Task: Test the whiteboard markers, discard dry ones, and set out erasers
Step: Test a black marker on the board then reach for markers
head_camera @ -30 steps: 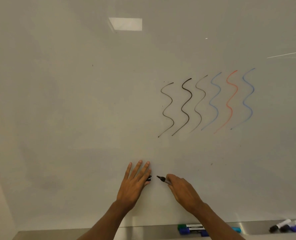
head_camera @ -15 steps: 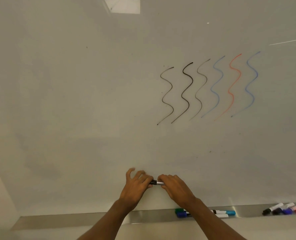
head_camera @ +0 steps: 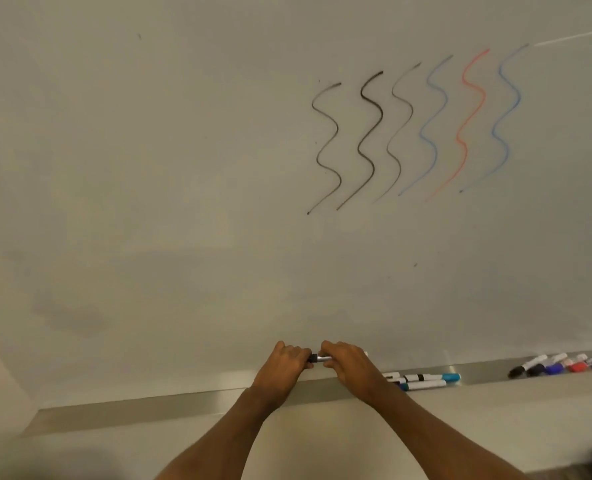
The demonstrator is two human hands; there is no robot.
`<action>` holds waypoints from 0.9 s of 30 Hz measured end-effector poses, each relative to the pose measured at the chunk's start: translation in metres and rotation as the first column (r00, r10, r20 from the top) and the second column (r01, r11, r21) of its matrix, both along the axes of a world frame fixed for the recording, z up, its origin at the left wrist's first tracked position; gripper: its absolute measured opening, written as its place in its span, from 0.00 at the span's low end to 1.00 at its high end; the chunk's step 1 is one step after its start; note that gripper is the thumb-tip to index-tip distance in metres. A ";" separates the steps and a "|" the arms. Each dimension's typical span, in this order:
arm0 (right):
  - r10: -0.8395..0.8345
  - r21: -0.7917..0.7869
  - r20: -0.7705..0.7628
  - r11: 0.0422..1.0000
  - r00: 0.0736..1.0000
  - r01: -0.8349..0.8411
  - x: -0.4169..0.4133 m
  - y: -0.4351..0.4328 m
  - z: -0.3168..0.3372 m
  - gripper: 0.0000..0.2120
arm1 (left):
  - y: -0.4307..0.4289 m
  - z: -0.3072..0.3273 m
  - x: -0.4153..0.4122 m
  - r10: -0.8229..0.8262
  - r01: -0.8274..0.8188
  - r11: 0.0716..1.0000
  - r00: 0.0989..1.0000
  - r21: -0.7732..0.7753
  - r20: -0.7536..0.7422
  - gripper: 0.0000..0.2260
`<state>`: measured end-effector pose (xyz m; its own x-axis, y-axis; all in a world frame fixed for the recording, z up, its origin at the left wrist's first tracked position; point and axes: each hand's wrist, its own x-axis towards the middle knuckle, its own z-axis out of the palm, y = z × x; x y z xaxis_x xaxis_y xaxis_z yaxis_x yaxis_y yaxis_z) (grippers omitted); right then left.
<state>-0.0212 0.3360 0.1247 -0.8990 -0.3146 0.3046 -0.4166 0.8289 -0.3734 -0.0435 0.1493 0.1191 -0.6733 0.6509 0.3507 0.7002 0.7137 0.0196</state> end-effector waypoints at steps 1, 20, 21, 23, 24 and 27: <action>-0.005 -0.007 0.003 1.000 1.000 0.005 0.002 0.000 -0.002 0.03 | 0.001 -0.002 0.002 -0.005 0.005 1.000 1.000 -0.030 0.000 0.02; -0.320 0.079 -0.007 0.944 0.947 0.319 0.063 0.145 -0.073 0.09 | 0.163 -0.068 0.025 -0.121 0.145 0.978 0.980 -0.149 0.159 0.09; -0.352 0.129 -0.023 0.927 0.936 0.352 0.065 0.159 -0.075 0.09 | 0.181 -0.069 0.027 -0.124 0.156 0.974 0.974 -0.163 0.189 0.11; -0.417 0.168 -0.043 0.893 0.908 0.418 0.068 0.187 -0.078 0.11 | 0.216 -0.070 0.029 -0.130 0.160 0.977 0.970 -0.142 0.204 0.14; -0.443 0.172 -0.053 0.879 0.895 0.445 0.069 0.201 -0.079 0.11 | 0.234 -0.069 0.029 -0.132 0.161 0.978 0.970 -0.131 0.205 0.14; -0.496 0.162 -0.087 0.849 0.864 0.504 0.064 0.246 -0.081 0.09 | 0.283 -0.069 0.024 -0.120 0.146 0.984 0.969 -0.106 0.217 0.15</action>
<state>0.0433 0.5823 0.0436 -0.9369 0.1230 0.3271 0.0598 0.9786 -0.1967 -0.0191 0.4328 0.0499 -0.6277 0.7682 0.1258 0.7784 0.6205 0.0953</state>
